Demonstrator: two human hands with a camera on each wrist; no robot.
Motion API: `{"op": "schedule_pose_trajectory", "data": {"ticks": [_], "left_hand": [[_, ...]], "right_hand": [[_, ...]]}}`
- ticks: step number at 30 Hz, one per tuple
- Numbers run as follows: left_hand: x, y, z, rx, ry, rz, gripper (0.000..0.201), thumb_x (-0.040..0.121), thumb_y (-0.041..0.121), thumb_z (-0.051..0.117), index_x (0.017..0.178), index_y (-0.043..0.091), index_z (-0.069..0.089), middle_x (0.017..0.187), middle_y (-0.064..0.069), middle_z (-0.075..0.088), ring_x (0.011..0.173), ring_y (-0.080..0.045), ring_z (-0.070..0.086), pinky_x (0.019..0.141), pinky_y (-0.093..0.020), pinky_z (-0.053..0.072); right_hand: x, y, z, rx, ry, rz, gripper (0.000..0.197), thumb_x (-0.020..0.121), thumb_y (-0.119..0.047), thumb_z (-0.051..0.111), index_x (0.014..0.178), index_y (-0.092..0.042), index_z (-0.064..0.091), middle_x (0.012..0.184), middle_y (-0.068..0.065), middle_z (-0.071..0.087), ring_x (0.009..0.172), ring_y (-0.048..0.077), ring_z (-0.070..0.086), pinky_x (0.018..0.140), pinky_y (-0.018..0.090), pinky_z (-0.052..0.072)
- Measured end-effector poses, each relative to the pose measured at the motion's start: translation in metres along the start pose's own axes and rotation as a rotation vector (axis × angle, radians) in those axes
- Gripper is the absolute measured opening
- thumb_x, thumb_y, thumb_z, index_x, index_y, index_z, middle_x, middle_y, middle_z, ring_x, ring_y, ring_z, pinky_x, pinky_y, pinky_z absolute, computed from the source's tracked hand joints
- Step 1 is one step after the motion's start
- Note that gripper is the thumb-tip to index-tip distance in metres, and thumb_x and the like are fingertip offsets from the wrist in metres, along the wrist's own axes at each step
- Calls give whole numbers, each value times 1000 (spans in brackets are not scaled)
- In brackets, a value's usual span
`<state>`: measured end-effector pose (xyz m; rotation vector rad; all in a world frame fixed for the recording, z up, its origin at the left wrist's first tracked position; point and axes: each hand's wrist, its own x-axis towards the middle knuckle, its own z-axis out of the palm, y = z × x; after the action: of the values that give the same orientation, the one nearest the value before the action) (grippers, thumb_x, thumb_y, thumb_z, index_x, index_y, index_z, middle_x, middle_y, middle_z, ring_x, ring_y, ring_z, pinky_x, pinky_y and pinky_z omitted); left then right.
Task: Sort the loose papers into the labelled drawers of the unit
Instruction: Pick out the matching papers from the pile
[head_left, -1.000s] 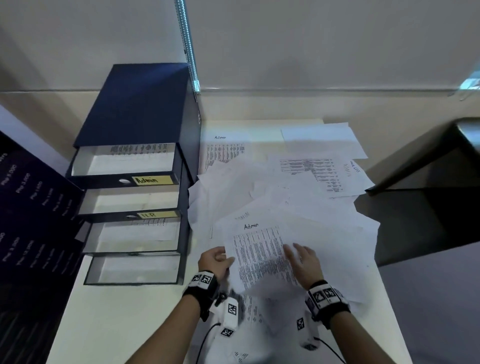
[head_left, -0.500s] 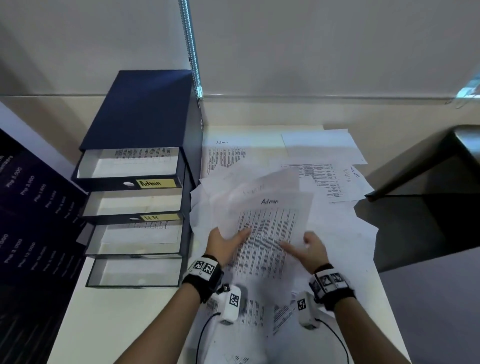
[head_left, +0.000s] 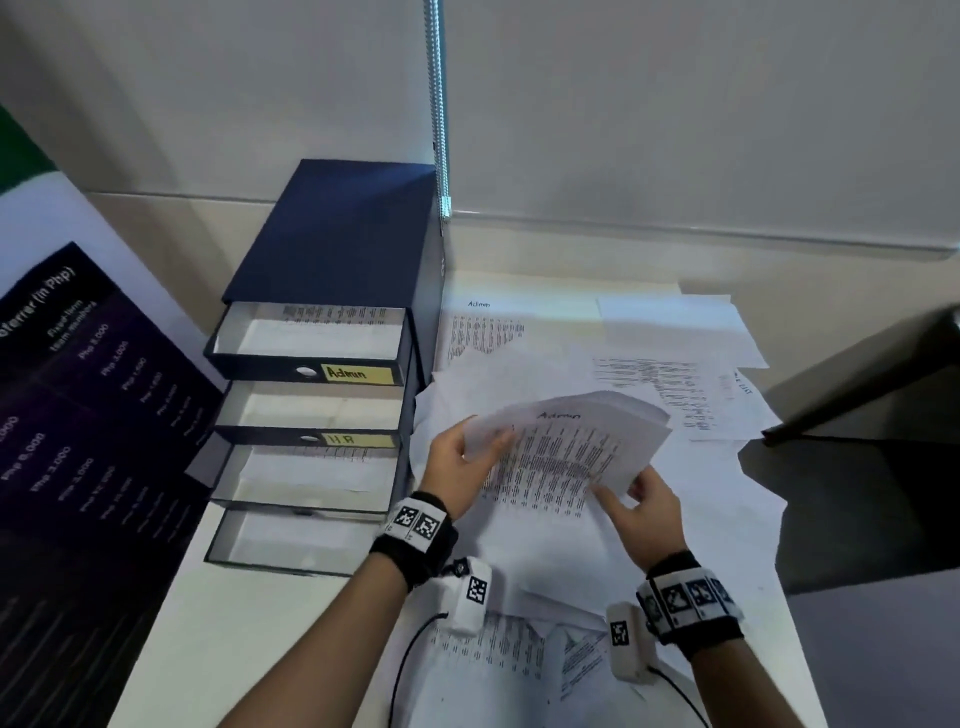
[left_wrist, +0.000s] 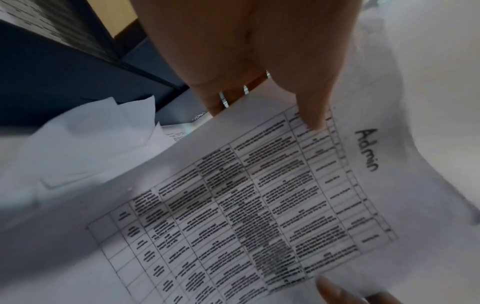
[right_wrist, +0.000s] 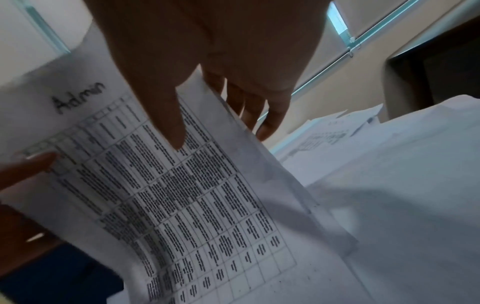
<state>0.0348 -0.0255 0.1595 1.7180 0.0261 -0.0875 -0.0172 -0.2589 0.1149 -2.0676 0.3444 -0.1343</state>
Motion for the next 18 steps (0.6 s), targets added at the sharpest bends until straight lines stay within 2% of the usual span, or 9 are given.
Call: {"op": "schedule_pose_trajectory", "data": {"ticks": [2, 3, 6, 9, 11, 13, 15, 17, 18], "left_hand": [[-6, 8, -5, 63, 62, -15, 37, 92, 30, 69, 63, 22, 48, 49, 13, 36, 43, -2, 31, 47, -14, 28], [-7, 14, -15, 53, 94, 5, 38, 93, 34, 67, 64, 17, 49, 53, 10, 35, 45, -2, 30, 47, -15, 30], [-7, 46, -55, -121, 197, 53, 23, 98, 30, 59, 90, 9, 63, 77, -6, 68, 65, -10, 62, 58, -21, 51], [-5, 72, -111, -224, 201, 110, 25, 100, 23, 55, 122, 10, 55, 103, 3, 74, 98, -7, 70, 79, -22, 55], [-12, 78, -140, -135, 131, -29, 48, 99, 35, 56, 141, 15, 42, 109, 8, 73, 98, -4, 69, 83, -24, 53], [-27, 70, -159, 18, 26, -218, 62, 99, 44, 52, 151, 20, 29, 132, 15, 55, 110, -1, 55, 97, -27, 44], [-46, 55, -175, 19, -90, -257, 60, 98, 46, 53, 150, 25, 33, 138, 20, 43, 127, -4, 45, 109, -30, 34], [-56, 37, -194, -60, -51, -201, 51, 96, 38, 62, 142, 23, 47, 137, 13, 59, 131, -14, 54, 112, -37, 39], [-60, 35, -204, -88, 16, -181, 48, 95, 30, 65, 140, 21, 50, 131, 9, 65, 126, -17, 60, 109, -40, 44]], "right_hand": [[5, -13, 4, -32, 4, -12, 24, 88, -21, 71, 110, -14, 65, 97, -4, 66, 99, 25, 66, 80, 29, 50], [8, -28, 6, -19, -6, -41, 18, 90, -23, 69, 107, -17, 64, 95, -6, 66, 97, 22, 67, 77, 24, 49], [10, -92, 10, 45, -40, -225, 14, 94, -29, 63, 107, -25, 60, 94, -18, 65, 87, -3, 63, 70, 13, 44], [15, -155, 26, 191, -58, -361, 20, 97, -24, 60, 117, -22, 57, 104, -13, 66, 93, -8, 62, 75, 8, 47], [24, -186, 46, 297, -81, -337, 39, 97, -21, 59, 134, -22, 46, 121, -5, 64, 106, 3, 63, 86, 15, 51], [35, -209, 68, 316, -114, -267, 61, 97, -18, 58, 146, -35, 27, 140, 1, 54, 122, 19, 57, 101, 34, 49], [42, -228, 87, 291, -159, -188, 72, 97, -10, 52, 150, -43, 17, 150, 3, 42, 134, 25, 45, 109, 45, 42], [49, -237, 103, 231, -247, -135, 69, 97, -4, 49, 151, -38, 23, 151, 3, 41, 124, 22, 54, 100, 44, 49], [51, -241, 111, 182, -313, -128, 61, 97, -4, 48, 149, -33, 34, 150, 3, 44, 101, 18, 65, 82, 39, 57]]}}
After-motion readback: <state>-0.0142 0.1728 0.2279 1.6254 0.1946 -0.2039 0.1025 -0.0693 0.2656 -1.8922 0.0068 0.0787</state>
